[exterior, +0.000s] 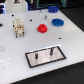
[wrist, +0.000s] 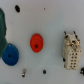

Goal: Insert the blue gear onto the right peg, followed by the red gear

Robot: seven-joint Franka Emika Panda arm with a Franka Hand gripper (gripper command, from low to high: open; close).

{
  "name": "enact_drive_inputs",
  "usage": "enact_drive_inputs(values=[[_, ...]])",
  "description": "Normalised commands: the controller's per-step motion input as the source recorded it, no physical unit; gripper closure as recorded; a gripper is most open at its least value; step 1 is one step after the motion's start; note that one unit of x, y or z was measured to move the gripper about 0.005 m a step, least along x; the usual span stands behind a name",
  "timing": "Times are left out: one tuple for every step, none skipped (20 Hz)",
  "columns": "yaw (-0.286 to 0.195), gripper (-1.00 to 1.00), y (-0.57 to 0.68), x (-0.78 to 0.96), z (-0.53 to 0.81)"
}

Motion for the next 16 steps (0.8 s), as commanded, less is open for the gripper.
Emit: enact_drive_inputs(values=[[0.000, -1.00, 0.46, -0.65, -0.06], [0.000, -1.00, 0.41, -0.55, -0.08], [0.000, -1.00, 0.40, -0.55, -0.08], [0.000, -1.00, 0.48, -0.60, -0.11], [0.000, -1.00, 0.50, -0.60, -0.10], [0.000, -1.00, 0.49, -0.66, -0.10], [0.000, -1.00, 0.48, -0.61, -0.11], [0.000, -1.00, 0.46, -0.66, -0.14], [0.000, -1.00, 0.48, -0.65, -0.20], [0.000, -1.00, 0.52, -0.63, -0.16], [0.000, -1.00, 0.49, -0.65, -0.25], [0.000, -1.00, 0.48, -0.65, -0.26], [0.000, -1.00, 0.45, -0.66, -0.28], [0.000, -1.00, 0.49, -0.68, -0.27], [0.000, -1.00, 0.48, -0.65, -0.27], [0.000, -1.00, 0.48, -0.62, -0.30]])
